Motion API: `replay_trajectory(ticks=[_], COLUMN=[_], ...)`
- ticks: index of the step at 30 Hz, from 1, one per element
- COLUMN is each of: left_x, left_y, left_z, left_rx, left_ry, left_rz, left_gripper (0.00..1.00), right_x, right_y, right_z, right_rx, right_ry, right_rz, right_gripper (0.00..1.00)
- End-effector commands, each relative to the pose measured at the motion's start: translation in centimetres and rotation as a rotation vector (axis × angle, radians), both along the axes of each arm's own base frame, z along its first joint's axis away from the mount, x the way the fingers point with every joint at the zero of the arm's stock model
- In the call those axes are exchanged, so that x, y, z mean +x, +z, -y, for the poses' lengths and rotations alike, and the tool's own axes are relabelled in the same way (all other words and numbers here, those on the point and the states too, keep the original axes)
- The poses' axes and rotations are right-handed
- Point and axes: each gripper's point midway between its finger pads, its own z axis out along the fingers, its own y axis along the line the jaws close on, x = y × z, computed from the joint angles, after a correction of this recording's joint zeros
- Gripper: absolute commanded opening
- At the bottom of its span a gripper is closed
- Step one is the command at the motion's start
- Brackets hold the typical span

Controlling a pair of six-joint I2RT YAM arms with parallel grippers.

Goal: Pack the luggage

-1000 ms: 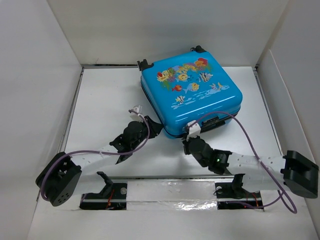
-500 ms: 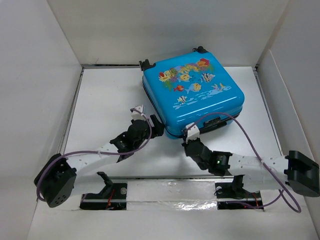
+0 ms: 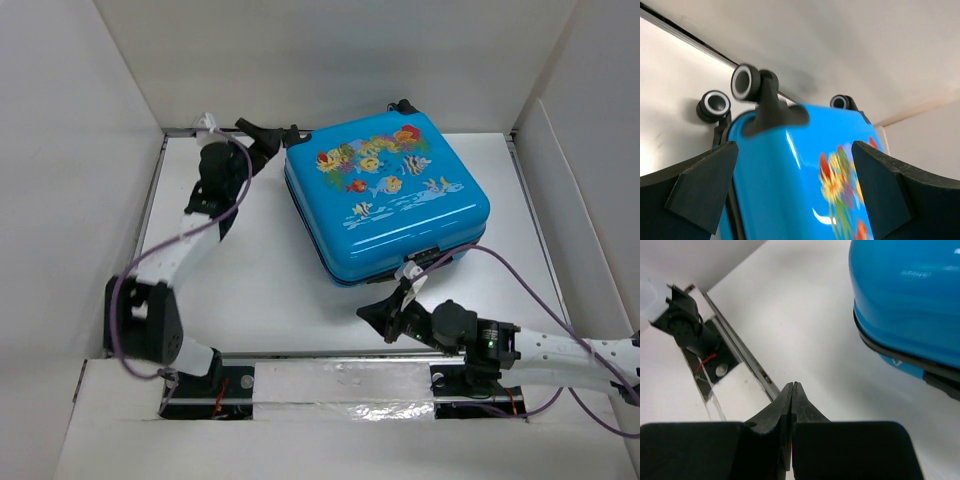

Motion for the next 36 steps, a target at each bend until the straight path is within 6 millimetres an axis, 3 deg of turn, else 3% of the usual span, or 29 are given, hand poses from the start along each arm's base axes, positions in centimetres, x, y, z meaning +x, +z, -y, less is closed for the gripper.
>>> replay_trajectory(ticks=[1,2,3,4,5,6,7,9,10,16,18,19,20,21,22,24,25,26,28,29,30,31,32,33,34,35,36], left_x=[6.4,7.6,8.8,9.8,11.0,12.2,13.1,14.6,15.3,17.4,17.3,17.2,17.1,16.9,16.5,16.3,15.8,15.4,14.7,12.9,12.6,11.6,9.2,8.2,7.0,4.2,3.3], left_y=[-3.0,-3.3,-0.6,-0.8,-3.9,-1.9,-4.4,-4.1,-5.3,-4.6,-4.7,-4.6,-3.1,-3.4,-1.8,-1.0,0.3,1.2,0.9,4.6,3.1,4.0,8.2,7.3,8.1,11.5,10.4], left_z=[1.9,2.1,3.1,3.6,3.9,4.3,4.5,4.4,4.7,7.0,7.8,8.4,9.2,9.2,9.8,9.7,9.6,9.3,7.1,5.8,3.5,2.3,1.1,0.2,-0.2,-0.8,-1.3], left_rx=[-0.035,-0.038,-0.042,-0.036,-0.021,-0.022,-0.017,-0.039,-0.052,-0.212,-0.259,-0.287,-0.35,-0.384,-0.419,-0.5,-0.513,-0.531,-0.537,-0.531,-0.507,-0.491,-0.47,-0.447,-0.408,-0.389,-0.369], left_ry=[-0.147,-0.165,-0.217,-0.236,-0.245,-0.257,-0.257,-0.253,-0.254,-0.345,-0.361,-0.37,-0.392,-0.396,-0.427,-0.434,-0.45,-0.451,-0.386,-0.38,-0.307,-0.281,-0.274,-0.241,-0.224,-0.217,-0.185], left_rz=[-0.133,-0.152,-0.105,-0.115,-0.2,-0.168,-0.228,-0.222,-0.235,-0.152,-0.13,-0.113,-0.044,-0.031,0.062,0.095,0.157,0.184,0.218,0.323,0.314,0.347,0.444,0.428,0.456,0.527,0.507], left_gripper=[0.99,0.99,0.99,0.99,0.99,0.99,0.99,0.99,0.99,0.99,0.99,0.96,0.93,0.88,0.71,0.49,0.23,0.14,0.0,0.0,0.0,0.0,0.0,0.0,0.0,0.0,0.0], right_x=[-1.2,-1.1,-1.0,-0.8,-0.6,-0.5,-0.4,-0.6,-0.7,-0.7,-0.6,-0.5,-0.5,-0.6,-0.6,-0.4,-0.2,0.3,0.7,1.0,1.1,1.7,2.0,2.3,2.6,3.3,3.6], right_y=[-1.6,-1.6,-1.6,-1.7,-1.6,-1.9,-1.9,-2.1,-2.2,-3.1,-3.3,-3.4,-3.5,-3.6,-3.7,-3.6,-3.5,-3.8,-3.8,-4.2,-3.7,-3.5,-3.5,-3.3,-2.9,-2.7,-2.5], right_z=[0.0,0.0,0.1,0.1,0.1,0.0,-0.1,-0.5,-0.6,-1.0,-0.9,-0.9,-0.7,-0.5,-0.4,0.3,0.6,1.3,2.5,3.4,3.8,4.4,4.8,5.1,5.4,5.8,6.0], right_rx=[-0.034,-0.035,-0.035,-0.037,-0.035,-0.043,-0.046,-0.057,-0.061,-0.082,-0.082,-0.082,-0.082,-0.084,-0.081,-0.077,-0.077,-0.089,-0.099,-0.13,-0.118,-0.118,-0.126,-0.125,-0.13,-0.133,-0.137], right_ry=[0.053,0.048,0.04,0.033,0.021,0.013,0.011,0.022,0.026,0.026,0.015,0.01,0.004,0.002,-0.003,-0.027,-0.042,-0.077,-0.123,-0.158,-0.168,-0.197,-0.209,-0.217,-0.222,-0.239,-0.241], right_rz=[-0.047,-0.047,-0.046,-0.045,-0.043,-0.043,-0.044,-0.043,-0.043,-0.061,-0.067,-0.077,-0.082,-0.086,-0.093,-0.096,-0.093,-0.088,-0.099,-0.1,-0.096,-0.092,-0.086,-0.076,-0.054,-0.048,-0.037], right_gripper=[0.0,0.0,0.0,0.0,0.0,0.0,0.0,0.0,0.0,0.0,0.1,0.15,0.24,0.27,0.3,0.38,0.4,0.44,0.47,0.5,0.51,0.51,0.52,0.53,0.53,0.53,0.53])
